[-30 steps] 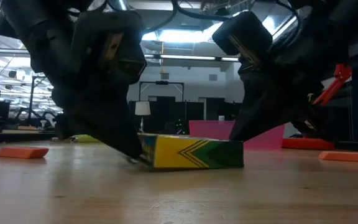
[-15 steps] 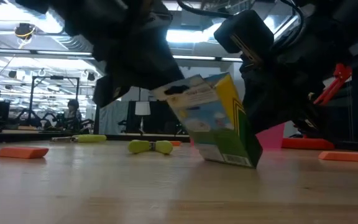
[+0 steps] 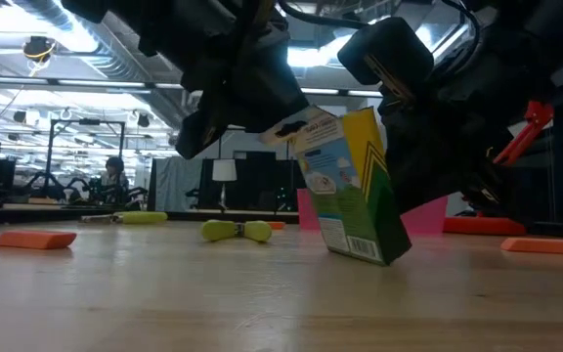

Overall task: Pick & Place School Supplies
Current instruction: Put the yellow crayon box into the red bin

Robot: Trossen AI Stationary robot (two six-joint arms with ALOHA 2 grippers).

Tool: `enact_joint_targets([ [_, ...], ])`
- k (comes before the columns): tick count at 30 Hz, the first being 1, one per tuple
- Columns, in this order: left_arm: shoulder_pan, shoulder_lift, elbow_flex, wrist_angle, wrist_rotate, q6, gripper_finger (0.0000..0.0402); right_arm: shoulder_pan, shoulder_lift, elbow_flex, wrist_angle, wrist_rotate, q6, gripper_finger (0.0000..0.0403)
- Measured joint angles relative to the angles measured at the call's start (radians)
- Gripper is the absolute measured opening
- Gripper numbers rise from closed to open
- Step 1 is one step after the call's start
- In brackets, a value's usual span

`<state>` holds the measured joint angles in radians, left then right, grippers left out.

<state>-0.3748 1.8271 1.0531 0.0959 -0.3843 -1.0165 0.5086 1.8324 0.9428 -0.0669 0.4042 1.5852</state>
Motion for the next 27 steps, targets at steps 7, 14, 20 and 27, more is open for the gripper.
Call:
enact_joint_targets([
  [7,0.022,0.000,0.000,0.019,0.013,0.010,0.0003,0.005,0.000,0.000,0.005,0.002,0.001,0.0000],
  [14,0.023,0.002,-0.001,0.012,0.031,0.017,0.0003,0.009,-0.057,0.002,-0.041,0.058,-0.003,0.0000],
  [20,0.039,0.008,-0.006,0.006,0.066,0.018,0.0003,0.019,-0.129,0.002,-0.138,0.141,-0.007,0.0000],
  [27,0.046,0.006,-0.005,-0.003,0.088,0.033,0.0003,0.020,-0.165,0.002,-0.237,0.147,0.005,0.0000],
])
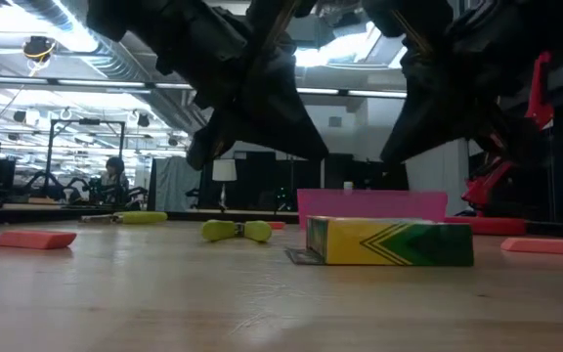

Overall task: Pick & Place School Supplies
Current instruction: Put the yellow crayon box into the red bin

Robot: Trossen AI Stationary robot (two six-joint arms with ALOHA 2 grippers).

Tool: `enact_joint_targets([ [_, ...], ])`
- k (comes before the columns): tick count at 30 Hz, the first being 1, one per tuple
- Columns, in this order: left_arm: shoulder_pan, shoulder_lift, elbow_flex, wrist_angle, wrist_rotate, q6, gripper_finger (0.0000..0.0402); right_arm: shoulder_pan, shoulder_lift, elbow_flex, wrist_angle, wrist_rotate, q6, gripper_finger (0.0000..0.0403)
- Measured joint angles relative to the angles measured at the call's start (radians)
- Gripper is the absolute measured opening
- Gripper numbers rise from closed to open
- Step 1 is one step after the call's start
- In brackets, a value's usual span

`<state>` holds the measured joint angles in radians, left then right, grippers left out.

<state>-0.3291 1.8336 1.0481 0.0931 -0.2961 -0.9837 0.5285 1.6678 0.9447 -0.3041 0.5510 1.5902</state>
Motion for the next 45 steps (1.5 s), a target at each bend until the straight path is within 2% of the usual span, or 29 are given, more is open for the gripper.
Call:
enact_joint_targets([
  [3,-0.008,0.000,0.000,-0.053,0.003,-0.014,0.0003,0.008,-0.001,0.000,-0.038,-0.048,0.003,0.0000],
  [10,-0.029,0.000,0.000,-0.150,0.002,-0.052,0.0003,0.063,0.002,-0.001,-0.137,-0.072,0.087,0.0000],
  [19,-0.028,0.020,0.002,-0.149,0.008,-0.062,0.0003,0.129,0.009,-0.086,-0.116,-0.097,0.241,0.0000],
  [26,-0.022,0.057,0.002,-0.184,0.051,-0.117,0.0003,0.137,0.009,-0.091,-0.085,-0.099,0.243,0.0002],
  [30,-0.014,0.081,0.002,-0.135,0.085,-0.113,0.0003,0.124,0.009,-0.091,-0.088,-0.099,0.233,0.0001],
  [45,-0.002,0.097,0.002,-0.081,0.078,-0.113,0.0003,0.094,0.047,-0.098,-0.078,-0.108,0.205,0.0001],
])
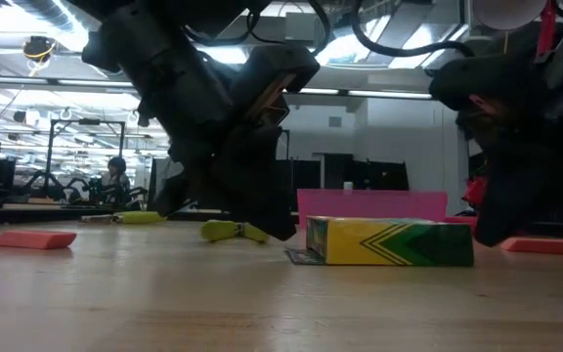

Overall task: Pick & Place School Supplies
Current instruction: Put the yellow crayon box into the red bin

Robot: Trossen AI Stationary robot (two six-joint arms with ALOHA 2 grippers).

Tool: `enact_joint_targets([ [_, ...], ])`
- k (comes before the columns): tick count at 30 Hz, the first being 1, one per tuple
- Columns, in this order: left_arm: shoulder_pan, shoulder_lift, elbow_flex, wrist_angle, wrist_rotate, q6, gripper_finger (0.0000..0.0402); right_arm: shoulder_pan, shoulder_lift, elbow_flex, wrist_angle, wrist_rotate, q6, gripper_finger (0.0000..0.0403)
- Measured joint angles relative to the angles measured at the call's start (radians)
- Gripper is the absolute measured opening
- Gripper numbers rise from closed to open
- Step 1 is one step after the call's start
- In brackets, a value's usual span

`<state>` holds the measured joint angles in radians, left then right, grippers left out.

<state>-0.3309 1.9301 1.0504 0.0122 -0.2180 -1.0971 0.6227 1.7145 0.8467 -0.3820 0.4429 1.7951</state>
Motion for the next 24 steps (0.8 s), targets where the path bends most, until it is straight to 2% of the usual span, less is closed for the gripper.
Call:
enact_joint_targets([
  [24,0.026,0.000,0.000,0.037,0.011,0.011,0.0003,-0.063,0.000,0.000,0.098,-0.003,-0.105,0.0001],
])
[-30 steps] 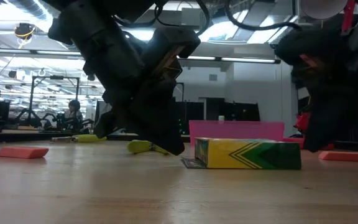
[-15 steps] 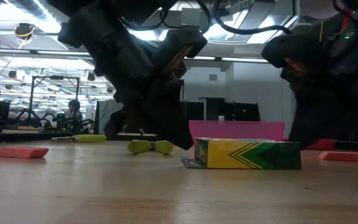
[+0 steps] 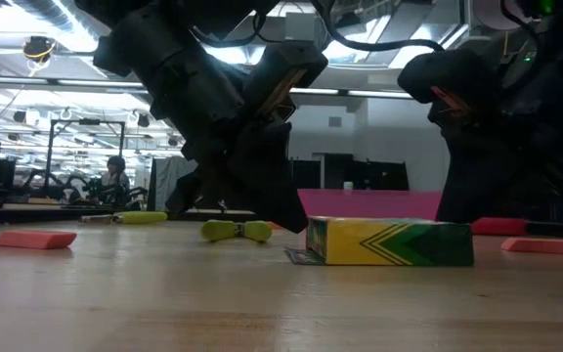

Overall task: Pick & Place School Supplies
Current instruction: Put the yellow crayon box into the red bin

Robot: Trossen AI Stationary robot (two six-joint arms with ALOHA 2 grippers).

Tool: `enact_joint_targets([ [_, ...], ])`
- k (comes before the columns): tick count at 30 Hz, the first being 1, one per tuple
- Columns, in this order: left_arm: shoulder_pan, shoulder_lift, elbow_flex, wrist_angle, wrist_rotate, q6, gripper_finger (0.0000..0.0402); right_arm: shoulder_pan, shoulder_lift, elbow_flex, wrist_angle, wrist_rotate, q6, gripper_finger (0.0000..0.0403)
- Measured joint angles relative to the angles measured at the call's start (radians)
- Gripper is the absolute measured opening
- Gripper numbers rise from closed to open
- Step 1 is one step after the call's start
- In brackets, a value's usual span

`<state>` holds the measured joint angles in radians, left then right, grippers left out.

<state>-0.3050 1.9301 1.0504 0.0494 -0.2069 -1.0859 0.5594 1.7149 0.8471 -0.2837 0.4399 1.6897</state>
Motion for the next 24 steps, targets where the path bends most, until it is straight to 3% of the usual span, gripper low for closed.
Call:
enact_joint_targets([
  [24,0.007,0.001,-0.002,0.023,0.000,0.034,0.0003,0.001,0.000,0.000,0.060,0.008,-0.012,0.0001],
])
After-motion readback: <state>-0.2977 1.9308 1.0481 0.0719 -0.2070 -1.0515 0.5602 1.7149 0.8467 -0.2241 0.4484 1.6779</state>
